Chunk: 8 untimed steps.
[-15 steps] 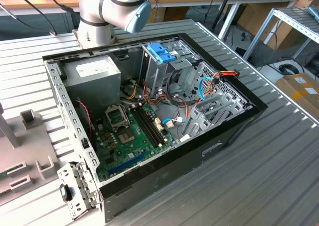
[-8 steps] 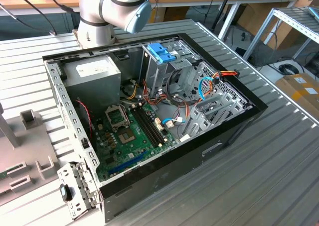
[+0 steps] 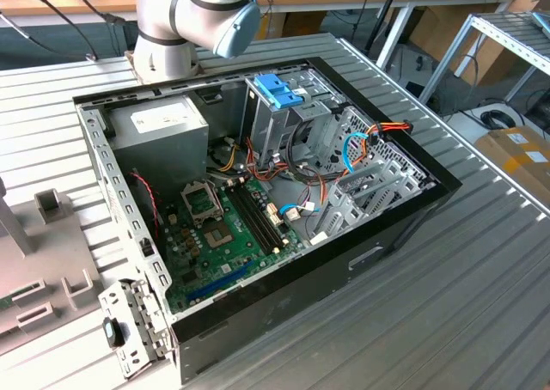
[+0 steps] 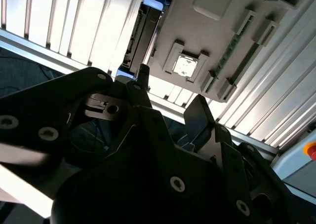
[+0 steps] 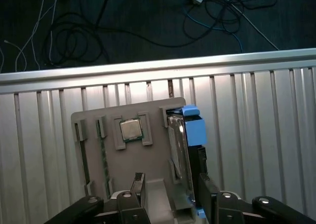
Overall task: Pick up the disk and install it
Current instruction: 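Pick up the disk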
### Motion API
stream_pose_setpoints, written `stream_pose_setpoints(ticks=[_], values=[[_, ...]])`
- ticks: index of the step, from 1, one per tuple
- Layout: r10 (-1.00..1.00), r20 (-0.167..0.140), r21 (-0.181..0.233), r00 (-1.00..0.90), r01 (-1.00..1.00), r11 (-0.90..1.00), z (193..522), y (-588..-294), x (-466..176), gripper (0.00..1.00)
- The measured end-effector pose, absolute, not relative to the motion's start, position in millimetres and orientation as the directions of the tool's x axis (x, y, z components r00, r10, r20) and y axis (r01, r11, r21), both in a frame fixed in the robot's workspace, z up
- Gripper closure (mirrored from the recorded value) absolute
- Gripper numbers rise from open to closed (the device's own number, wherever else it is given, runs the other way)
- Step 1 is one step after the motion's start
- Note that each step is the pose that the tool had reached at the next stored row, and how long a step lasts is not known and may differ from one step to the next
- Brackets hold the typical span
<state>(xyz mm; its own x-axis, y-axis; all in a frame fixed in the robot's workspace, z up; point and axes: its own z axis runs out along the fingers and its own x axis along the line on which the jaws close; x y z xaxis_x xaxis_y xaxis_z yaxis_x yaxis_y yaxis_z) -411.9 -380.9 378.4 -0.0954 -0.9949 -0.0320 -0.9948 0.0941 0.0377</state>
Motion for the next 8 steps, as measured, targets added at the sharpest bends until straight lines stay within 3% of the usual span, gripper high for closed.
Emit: stream_pose_setpoints(ticks=[8], values=[[-0.995, -0.040, 0.038, -0.095, -0.995, 0.094, 367, -373, -416, 0.45]])
